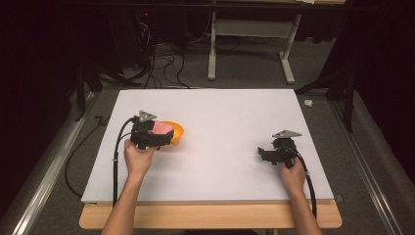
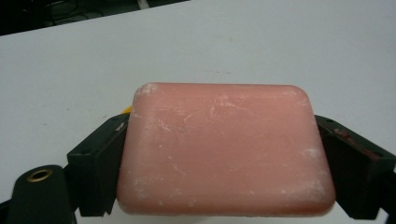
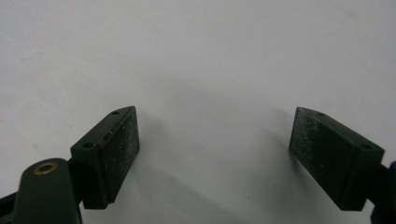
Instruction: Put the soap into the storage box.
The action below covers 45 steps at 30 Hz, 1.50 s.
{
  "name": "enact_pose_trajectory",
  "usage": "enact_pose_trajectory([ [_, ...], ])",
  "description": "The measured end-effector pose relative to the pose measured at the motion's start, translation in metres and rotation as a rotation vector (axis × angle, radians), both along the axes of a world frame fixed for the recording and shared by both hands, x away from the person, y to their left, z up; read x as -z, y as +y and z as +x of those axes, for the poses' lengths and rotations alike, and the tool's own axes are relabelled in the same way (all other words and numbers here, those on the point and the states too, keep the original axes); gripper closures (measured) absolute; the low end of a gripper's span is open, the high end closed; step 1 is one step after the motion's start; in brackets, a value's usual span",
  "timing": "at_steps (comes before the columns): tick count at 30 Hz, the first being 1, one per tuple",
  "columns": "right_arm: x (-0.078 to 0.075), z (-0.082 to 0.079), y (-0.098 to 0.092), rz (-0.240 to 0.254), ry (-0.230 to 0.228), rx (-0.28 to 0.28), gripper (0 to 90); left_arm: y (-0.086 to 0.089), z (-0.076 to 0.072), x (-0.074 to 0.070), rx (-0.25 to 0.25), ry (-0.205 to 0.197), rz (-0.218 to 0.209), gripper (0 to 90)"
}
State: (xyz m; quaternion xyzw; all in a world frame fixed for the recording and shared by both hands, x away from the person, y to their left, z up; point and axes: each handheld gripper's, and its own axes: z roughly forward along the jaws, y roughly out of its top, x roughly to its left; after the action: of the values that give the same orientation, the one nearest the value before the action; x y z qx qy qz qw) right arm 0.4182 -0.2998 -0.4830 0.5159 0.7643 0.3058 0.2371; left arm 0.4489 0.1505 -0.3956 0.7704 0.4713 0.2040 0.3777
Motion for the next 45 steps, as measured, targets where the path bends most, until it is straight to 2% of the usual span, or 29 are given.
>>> enact_pose_trajectory([
  [2,0.0,0.0,0.0,0.0,0.0,-0.001,16.7,-0.002,0.003,0.0,-0.005,0.0,0.013,13.8],
  [6,0.0,0.0,0.0,-0.001,-0.001,0.0,16.6,-0.002,0.01,0.003,-0.018,0.018,-0.01,13.8],
  [11,0.0,0.0,0.0,-0.001,-0.001,0.0,16.7,-0.003,0.017,0.011,-0.045,0.039,0.008,13.8],
  [17,0.0,0.0,0.0,-0.001,-0.001,0.0,16.7,-0.003,0.023,0.015,-0.063,0.056,-0.008,13.8],
  [23,0.0,0.0,0.0,-0.003,-0.002,-0.001,16.7,-0.004,0.03,0.023,-0.084,0.084,0.008,13.8],
  [27,0.0,-0.001,0.001,-0.003,-0.001,-0.001,16.6,-0.006,0.033,0.027,-0.094,0.088,0.03,13.8],
  [34,0.0,-0.001,0.001,-0.003,-0.001,0.0,16.7,-0.007,0.037,0.033,-0.104,0.105,0.033,13.8],
  [39,0.0,-0.001,0.001,-0.002,0.0,-0.001,16.7,-0.008,0.039,0.034,-0.108,0.108,0.007,13.8],
  [45,0.0,-0.001,0.001,-0.002,0.0,-0.001,16.7,-0.011,0.042,0.039,-0.12,0.124,0.024,13.7],
])
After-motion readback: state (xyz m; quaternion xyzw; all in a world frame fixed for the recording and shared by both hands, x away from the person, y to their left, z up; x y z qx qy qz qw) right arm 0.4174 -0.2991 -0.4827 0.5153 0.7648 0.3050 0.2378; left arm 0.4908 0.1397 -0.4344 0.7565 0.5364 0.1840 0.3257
